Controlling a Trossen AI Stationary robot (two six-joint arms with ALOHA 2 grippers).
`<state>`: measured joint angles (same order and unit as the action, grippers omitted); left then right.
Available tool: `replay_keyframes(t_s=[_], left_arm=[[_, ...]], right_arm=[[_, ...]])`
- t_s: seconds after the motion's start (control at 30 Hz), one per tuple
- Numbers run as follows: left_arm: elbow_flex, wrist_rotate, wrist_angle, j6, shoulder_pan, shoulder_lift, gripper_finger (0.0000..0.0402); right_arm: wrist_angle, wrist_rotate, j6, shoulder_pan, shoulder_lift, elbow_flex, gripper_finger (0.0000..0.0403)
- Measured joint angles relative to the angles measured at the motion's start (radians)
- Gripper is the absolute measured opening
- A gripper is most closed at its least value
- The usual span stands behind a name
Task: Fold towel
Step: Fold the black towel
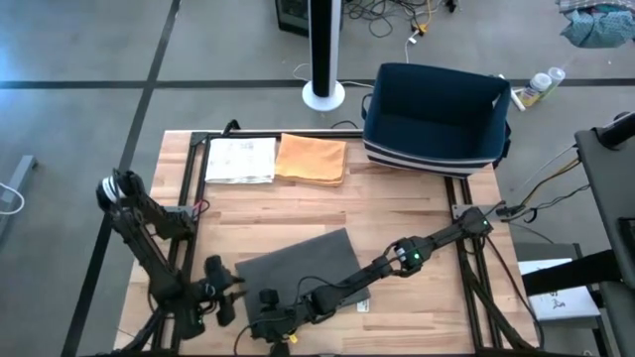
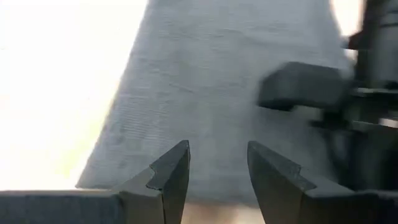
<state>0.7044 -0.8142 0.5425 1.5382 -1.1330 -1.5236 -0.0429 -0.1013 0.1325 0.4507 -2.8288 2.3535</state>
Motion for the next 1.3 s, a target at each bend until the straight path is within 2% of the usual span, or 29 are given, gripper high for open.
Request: replay_keyframes(t_s=[0.07,0.27,0.4,0.77,0.9,1.1,1.3], left_arm=[[-0.048,0.011,-0.031,0.014,0.017,-0.012,0.0153],[-0.155,0.13,-0.044,0.037,0.028,0.002,0.0153],[-0.164,0.165,-0.033,0.029,0.028,0.019,0.0153],[-0.162,0.219,0.173,0.033,0.029,0.122,0.0153],[-0.15,0.209,0.221,0.026,0.029,0.172,0.0153],[-0.106,0.174,0.327,0.012,0.029,0.256,0.0153],[-0.074,0.002,0.355,0.011,0.029,0.307,0.0153]], right_arm=[[0.002,0.003,-0.01,0.0,0.0,0.0,0.0096],[0.002,0.003,-0.021,0.001,-0.002,0.0,0.0086],[0.002,0.003,-0.021,0.001,-0.003,0.0,0.0082],[0.003,0.002,-0.02,0.0,-0.003,-0.002,0.0082],[0.024,0.006,-0.015,0.0,0.018,-0.004,0.0089],[0.068,0.011,-0.11,-0.003,0.094,-0.008,0.0102],[0.197,-0.024,-0.212,-0.008,0.266,-0.003,0.0099]])
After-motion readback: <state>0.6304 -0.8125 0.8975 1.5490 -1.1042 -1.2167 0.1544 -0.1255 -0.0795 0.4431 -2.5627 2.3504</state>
